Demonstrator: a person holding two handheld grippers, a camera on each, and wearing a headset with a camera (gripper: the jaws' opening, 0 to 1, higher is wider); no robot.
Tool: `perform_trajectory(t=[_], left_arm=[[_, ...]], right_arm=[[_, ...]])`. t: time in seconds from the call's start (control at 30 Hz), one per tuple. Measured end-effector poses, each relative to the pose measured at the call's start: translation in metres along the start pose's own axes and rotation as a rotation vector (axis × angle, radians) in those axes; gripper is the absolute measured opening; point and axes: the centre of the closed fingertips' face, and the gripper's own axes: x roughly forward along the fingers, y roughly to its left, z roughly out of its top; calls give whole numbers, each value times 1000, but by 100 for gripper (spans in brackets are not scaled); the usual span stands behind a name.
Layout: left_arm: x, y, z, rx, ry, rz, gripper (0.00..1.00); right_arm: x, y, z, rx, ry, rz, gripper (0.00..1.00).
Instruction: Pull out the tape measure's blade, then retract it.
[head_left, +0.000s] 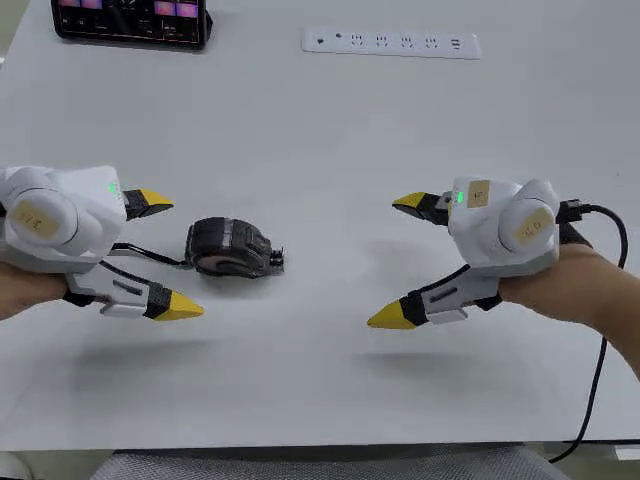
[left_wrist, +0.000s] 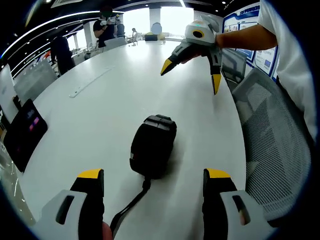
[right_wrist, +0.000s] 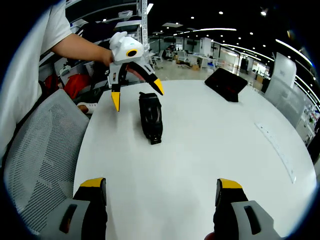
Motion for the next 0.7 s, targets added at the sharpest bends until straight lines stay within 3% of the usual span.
perform_trajectory(t=[0.7], left_arm=[[17, 0, 0, 48, 77, -82, 51]], right_arm=[[6, -1, 5, -16, 1, 14, 89]])
